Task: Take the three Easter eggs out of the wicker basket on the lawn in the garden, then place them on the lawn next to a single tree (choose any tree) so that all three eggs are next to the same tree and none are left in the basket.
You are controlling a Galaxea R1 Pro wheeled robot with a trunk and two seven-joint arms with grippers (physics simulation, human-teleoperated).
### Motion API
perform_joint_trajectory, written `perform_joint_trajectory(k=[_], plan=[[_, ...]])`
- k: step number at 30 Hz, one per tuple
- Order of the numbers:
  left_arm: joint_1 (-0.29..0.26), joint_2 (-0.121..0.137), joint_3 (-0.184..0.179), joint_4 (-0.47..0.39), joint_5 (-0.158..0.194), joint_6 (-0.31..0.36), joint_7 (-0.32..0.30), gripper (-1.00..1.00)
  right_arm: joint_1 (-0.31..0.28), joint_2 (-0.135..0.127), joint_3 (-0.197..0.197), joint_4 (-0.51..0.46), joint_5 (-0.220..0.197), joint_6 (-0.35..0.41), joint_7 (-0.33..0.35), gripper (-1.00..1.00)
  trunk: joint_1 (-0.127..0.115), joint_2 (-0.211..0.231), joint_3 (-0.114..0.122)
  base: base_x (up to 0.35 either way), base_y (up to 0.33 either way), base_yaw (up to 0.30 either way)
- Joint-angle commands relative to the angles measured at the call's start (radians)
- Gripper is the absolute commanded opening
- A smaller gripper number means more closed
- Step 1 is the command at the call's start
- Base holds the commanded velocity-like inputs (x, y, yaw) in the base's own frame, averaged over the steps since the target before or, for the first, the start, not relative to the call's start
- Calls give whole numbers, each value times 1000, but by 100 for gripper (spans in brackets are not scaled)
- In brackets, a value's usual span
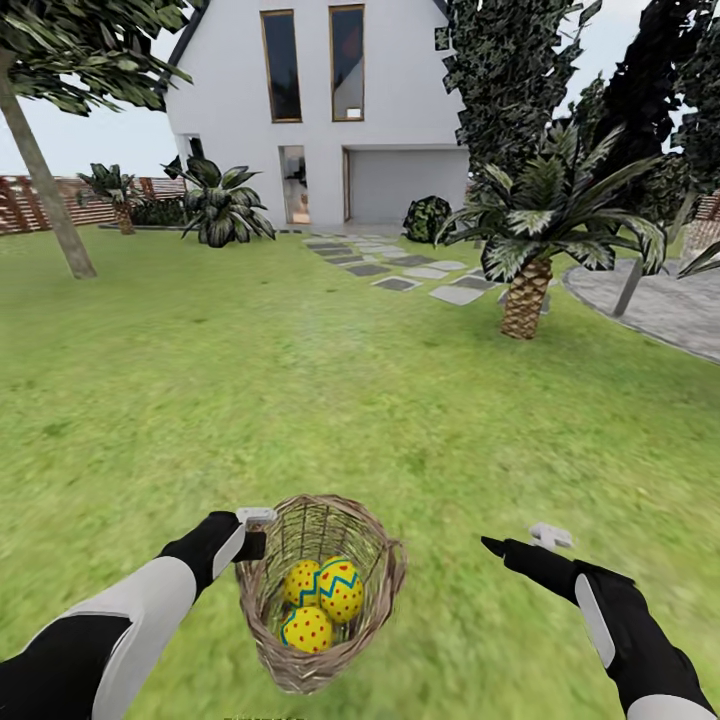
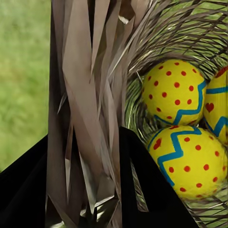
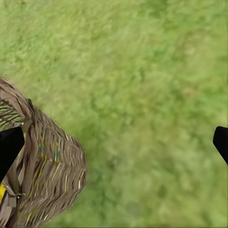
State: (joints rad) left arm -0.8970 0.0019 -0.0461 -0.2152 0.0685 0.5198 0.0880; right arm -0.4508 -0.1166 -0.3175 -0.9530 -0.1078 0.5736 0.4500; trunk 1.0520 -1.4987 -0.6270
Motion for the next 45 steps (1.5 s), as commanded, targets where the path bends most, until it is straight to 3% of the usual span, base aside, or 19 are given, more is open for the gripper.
perform_joint_trajectory(k=[1,16,23,26,30,35,40,45], plan=[[0,1,-3,-1,14,5,5,-100,0,0,-2,-1,-10,9,-1,100,-4,7,2,0,0,284],[0,3,-3,-1,14,5,5,-100,-1,0,-2,23,-9,2,-1,100,-62,112,49,0,0,200],[0,6,-3,-1,14,5,5,-100,0,0,-2,72,47,-79,-3,100,-88,161,71,0,0,0],[0,17,-3,-1,15,5,-2,-100,0,-3,-3,120,58,-82,-3,100,-100,182,81,0,0,0],[0,28,0,-1,16,7,-18,-100,0,-6,-3,213,91,-149,-4,100,-115,210,93,0,0,0],[0,29,1,-1,16,12,-20,-100,0,-4,-3,280,165,-168,-4,100,-134,245,109,0,0,0],[0,29,5,-1,16,14,-21,-100,0,-6,-3,338,172,-187,-6,100,-154,280,124,0,0,0],[0,31,44,-1,15,13,-20,-100,1,-2,-2,376,192,-268,-18,100,-173,315,140,0,0,145]])
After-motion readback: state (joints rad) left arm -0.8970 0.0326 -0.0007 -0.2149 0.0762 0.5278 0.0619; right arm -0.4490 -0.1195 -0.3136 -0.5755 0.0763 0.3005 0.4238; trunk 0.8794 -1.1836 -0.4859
